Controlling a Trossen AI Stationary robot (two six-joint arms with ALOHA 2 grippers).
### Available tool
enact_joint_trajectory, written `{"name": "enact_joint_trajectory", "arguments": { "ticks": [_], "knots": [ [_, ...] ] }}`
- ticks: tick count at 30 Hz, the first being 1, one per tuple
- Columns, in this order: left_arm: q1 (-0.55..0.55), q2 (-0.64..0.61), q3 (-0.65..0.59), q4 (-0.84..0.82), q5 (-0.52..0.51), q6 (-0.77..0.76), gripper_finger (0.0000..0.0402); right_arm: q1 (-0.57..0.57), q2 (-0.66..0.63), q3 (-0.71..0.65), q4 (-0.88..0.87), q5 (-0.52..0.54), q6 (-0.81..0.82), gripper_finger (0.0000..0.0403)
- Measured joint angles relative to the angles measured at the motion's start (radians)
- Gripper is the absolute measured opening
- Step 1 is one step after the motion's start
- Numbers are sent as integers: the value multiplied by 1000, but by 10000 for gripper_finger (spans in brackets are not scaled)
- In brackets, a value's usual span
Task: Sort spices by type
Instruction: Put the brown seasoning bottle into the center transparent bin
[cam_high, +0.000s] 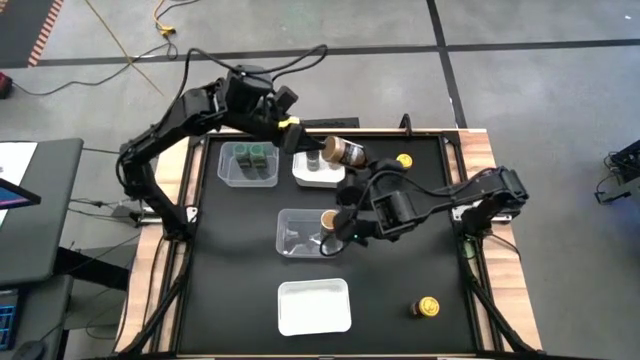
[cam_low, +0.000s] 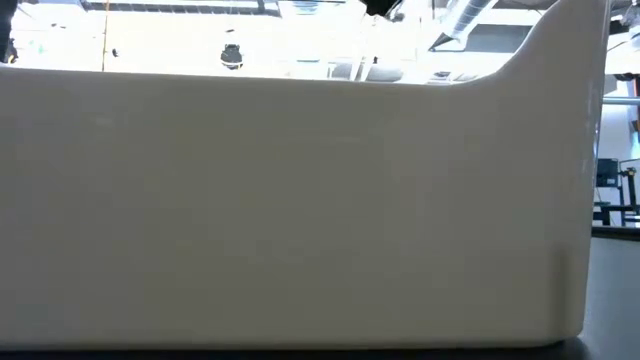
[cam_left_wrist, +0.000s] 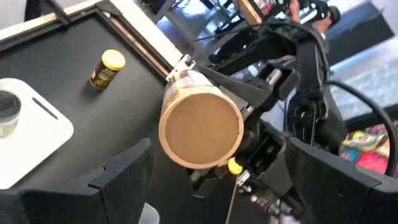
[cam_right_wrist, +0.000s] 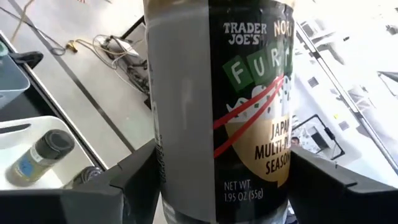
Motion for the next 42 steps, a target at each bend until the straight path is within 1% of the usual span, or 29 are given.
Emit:
{"name": "enact_joint_trajectory", "arguments": {
  "ticks": [5,12,16,25,30,36,42],
  "knots": [
    [-6,1,0,3,-34,-70,342,-18,1,0,39,0,-55,302],
    [-41,1,-9,-8,-188,-66,342,-22,1,0,50,0,-60,302],
    [-58,17,-8,-6,-256,-61,342,-24,1,0,52,-1,-61,302],
    [-74,94,-7,35,-228,-74,342,-26,0,-3,42,3,-55,302],
    [-75,90,-8,51,-222,-66,342,-27,0,-3,39,3,-56,302],
    [-74,52,-12,47,-267,-55,342,-37,0,0,39,-3,-67,302],
    [-93,32,-10,77,-326,-56,342,-45,2,0,80,-35,-147,302]
  ]
}}
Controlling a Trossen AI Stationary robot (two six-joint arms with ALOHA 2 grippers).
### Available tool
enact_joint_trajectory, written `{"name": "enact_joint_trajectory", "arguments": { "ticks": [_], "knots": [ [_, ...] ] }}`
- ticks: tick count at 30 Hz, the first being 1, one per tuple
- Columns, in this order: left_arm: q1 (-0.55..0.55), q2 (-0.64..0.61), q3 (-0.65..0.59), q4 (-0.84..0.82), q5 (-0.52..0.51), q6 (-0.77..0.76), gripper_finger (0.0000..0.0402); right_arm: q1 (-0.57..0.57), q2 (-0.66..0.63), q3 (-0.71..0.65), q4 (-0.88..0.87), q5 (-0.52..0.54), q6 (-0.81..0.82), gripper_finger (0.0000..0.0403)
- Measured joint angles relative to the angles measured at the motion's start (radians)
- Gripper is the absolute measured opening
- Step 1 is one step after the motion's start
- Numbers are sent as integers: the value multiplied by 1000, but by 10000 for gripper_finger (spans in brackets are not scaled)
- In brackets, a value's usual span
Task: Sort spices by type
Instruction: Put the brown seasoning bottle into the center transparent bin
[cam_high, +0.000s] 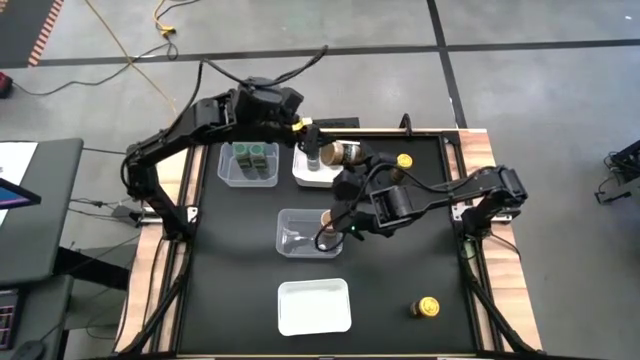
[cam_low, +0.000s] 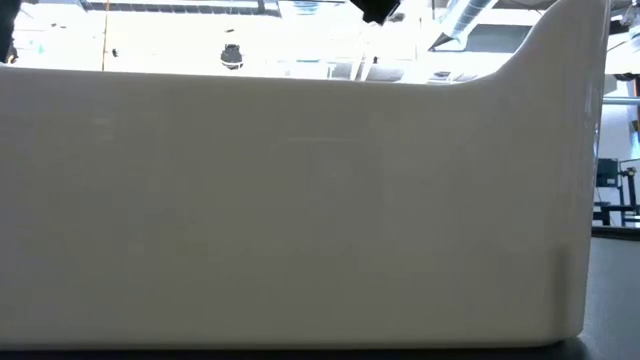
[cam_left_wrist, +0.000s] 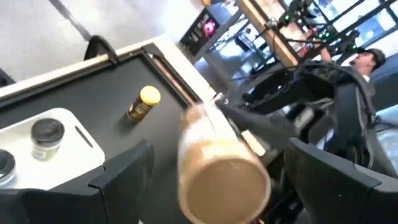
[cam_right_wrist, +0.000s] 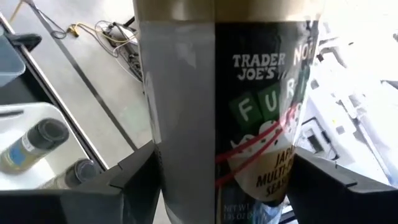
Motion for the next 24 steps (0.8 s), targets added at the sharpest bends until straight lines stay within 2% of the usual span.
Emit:
{"name": "enact_joint_trajectory", "arguments": {
  "ticks": [8,24],
  "knots": [
    [-26,21,-1,-75,-71,-9,342,-18,0,0,73,-23,-60,302],
    [-47,19,-1,-33,-108,-23,342,-26,0,0,86,-46,-90,302]
  ]
}}
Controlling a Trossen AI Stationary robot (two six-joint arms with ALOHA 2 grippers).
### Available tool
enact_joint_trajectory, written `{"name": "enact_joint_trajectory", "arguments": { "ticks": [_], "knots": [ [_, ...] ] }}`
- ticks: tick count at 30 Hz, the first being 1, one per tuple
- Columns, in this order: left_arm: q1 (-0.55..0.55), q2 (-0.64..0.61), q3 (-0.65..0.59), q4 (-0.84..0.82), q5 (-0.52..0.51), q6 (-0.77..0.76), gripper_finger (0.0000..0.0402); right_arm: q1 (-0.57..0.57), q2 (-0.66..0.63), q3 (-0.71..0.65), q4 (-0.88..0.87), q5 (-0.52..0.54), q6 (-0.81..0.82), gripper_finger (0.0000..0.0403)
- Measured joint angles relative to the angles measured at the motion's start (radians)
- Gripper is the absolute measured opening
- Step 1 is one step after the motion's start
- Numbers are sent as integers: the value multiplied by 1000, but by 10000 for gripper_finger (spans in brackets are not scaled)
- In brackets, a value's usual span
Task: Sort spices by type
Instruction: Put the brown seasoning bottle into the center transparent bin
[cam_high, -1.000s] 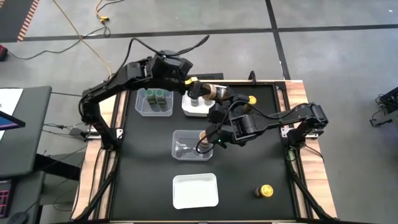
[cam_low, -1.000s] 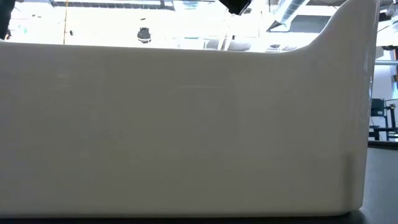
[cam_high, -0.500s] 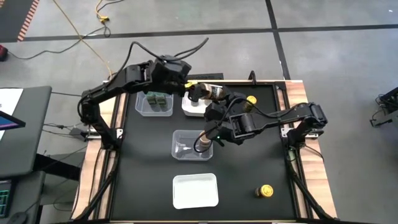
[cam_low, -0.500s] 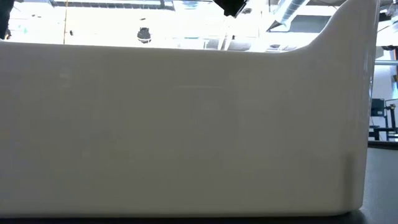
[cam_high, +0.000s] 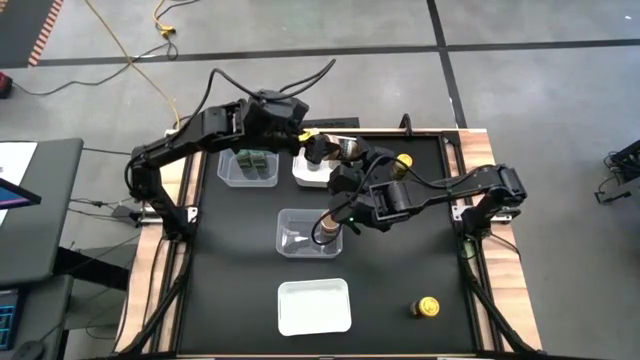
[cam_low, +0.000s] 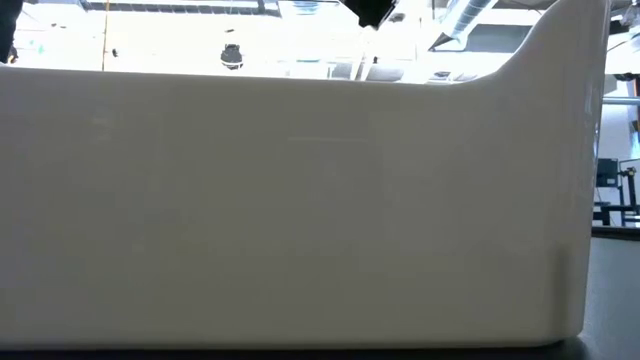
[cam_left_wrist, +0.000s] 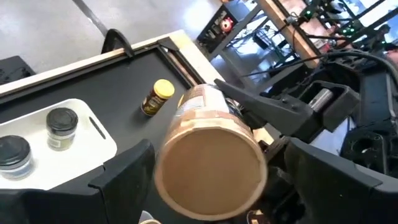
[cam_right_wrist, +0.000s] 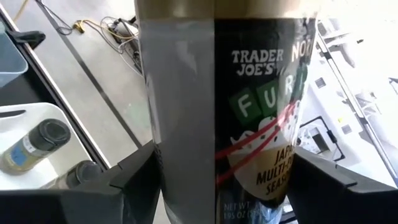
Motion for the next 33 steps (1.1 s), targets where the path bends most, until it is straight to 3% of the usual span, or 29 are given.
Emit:
{"name": "enact_joint_trajectory", "arguments": {
  "ticks": [24,28,33],
  "knots": [
    [-4,58,2,-25,3,14,341,1,-1,0,17,-5,-7,302],
    [-4,58,2,-23,-1,28,322,1,-1,0,16,-6,-7,302],
    [-2,58,2,-20,-3,43,271,1,-1,0,16,-6,-6,302]
  ]
}}
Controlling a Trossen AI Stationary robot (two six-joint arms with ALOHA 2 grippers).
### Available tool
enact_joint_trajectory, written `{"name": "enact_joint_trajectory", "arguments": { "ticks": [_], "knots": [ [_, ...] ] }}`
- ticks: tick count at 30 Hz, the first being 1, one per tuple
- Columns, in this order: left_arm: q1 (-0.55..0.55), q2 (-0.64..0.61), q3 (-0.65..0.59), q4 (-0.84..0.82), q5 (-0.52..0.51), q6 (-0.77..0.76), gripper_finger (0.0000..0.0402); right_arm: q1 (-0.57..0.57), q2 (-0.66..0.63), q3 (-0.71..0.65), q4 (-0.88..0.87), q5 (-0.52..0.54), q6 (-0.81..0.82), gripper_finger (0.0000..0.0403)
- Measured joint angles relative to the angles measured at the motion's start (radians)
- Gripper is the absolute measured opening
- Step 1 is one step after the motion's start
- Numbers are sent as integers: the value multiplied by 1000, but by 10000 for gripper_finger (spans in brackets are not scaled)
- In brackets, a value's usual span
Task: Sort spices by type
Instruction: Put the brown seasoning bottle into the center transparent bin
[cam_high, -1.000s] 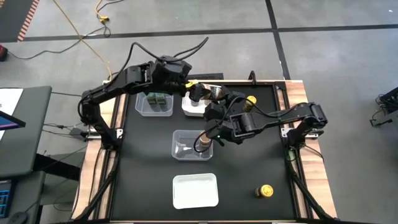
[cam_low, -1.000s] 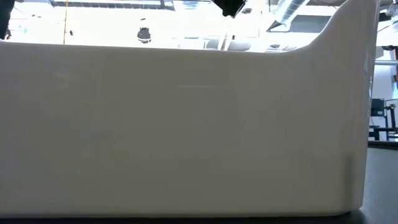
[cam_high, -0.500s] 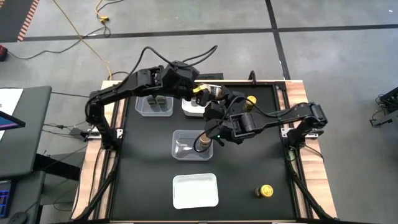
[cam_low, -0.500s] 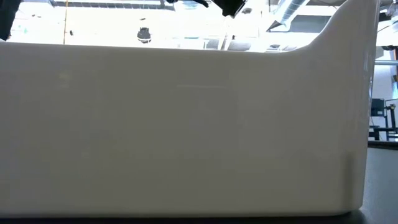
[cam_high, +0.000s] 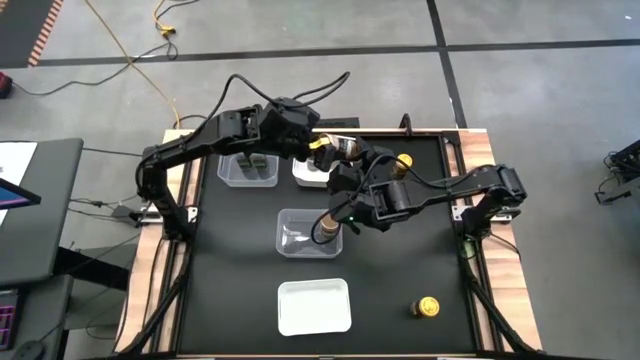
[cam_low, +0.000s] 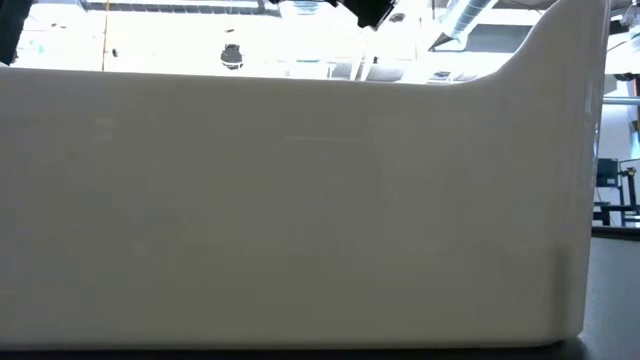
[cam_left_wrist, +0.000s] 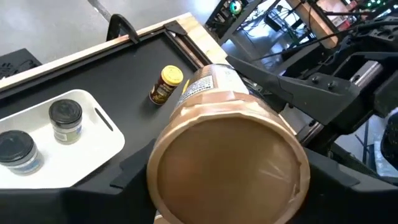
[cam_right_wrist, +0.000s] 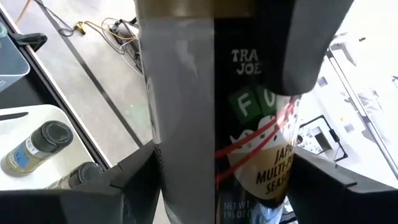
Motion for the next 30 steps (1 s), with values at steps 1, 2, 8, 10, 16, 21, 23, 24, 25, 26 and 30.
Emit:
{"name": "enact_joint_trajectory", "arguments": {
  "ticks": [1,2,8,10,16,21,23,24,25,26,30],
  "knots": [
    [0,0,0,1,0,8,266,0,0,0,0,0,1,302],
    [1,0,0,2,0,17,266,-1,0,0,1,1,2,302],
    [1,0,0,3,-1,34,266,0,0,0,1,3,2,309],
    [1,0,0,-1,-1,47,266,-1,0,0,2,2,2,337],
    [1,0,0,-7,-5,53,266,-1,0,0,1,2,-1,382],
    [2,0,0,-6,-8,59,267,0,0,0,-9,2,-1,366],
    [2,0,0,-7,-9,62,267,4,0,0,-11,2,-1,368],
    [2,0,0,-8,-9,66,267,11,0,0,-11,2,-1,371],
    [2,0,0,-10,-12,69,267,20,0,0,-11,1,-3,376],
    [2,0,-1,-16,-17,71,267,29,0,0,-9,-6,-9,382],
    [5,1,-2,-38,-22,77,267,61,-2,0,-7,-35,-34,396]
  ]
}}
